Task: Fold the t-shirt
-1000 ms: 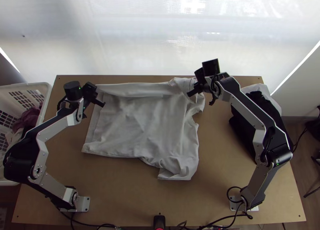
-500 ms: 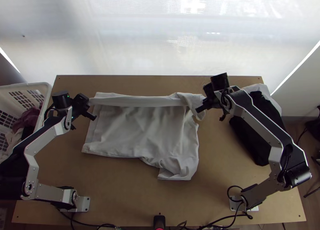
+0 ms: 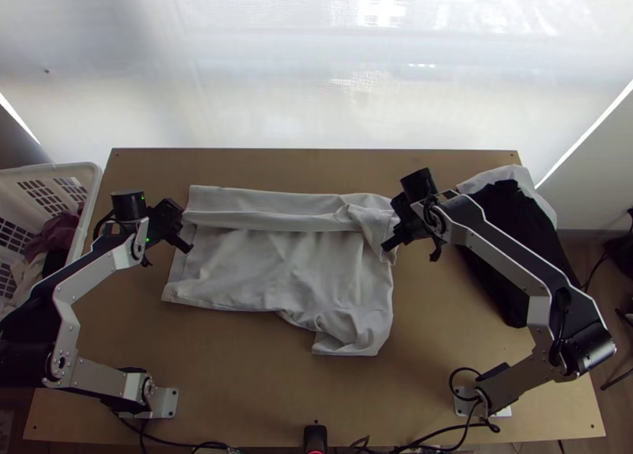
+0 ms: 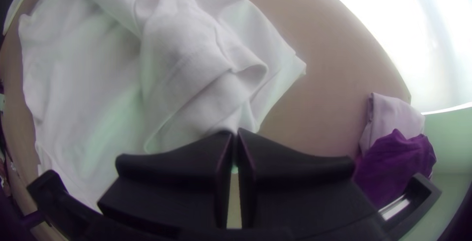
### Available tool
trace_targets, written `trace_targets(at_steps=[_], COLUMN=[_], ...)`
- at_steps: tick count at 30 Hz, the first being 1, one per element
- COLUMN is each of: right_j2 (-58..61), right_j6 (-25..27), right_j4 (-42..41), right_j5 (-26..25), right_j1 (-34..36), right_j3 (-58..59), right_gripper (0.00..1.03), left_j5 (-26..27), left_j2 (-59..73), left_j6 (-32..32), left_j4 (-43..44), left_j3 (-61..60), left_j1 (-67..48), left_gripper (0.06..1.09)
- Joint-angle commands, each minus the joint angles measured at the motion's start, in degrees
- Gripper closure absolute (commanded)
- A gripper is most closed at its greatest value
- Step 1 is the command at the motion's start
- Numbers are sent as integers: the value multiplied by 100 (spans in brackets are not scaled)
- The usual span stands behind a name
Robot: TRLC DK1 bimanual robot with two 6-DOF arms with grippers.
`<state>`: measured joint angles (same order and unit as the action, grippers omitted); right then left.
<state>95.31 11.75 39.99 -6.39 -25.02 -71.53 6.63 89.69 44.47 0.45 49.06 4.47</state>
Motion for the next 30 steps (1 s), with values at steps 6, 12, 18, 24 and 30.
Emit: trace_targets(at_steps=[6,12,18,24,30], right_j2=[234,410,480,462,225], right_j6=[3,29,29,38,21], right_j4=[9,-184,-299,-334,-263], right_j5=[59,59,59,50,50], right_j1=[-249,-206,-206,-188,-188], right_j3=[253,429,622,684,710], right_gripper=[100,100,100,85,38], left_j5=[-57,-83,-92,-92,-83], left_j2=[409,541,514,514,365], left_j6=[308,414,528,563,440], left_j4=[-45,-159,-519,-519,-511], left_j3=[42,51,78,69,51], left_j1=[63,63,19,19,45], left_gripper=[104,104,96,39,10])
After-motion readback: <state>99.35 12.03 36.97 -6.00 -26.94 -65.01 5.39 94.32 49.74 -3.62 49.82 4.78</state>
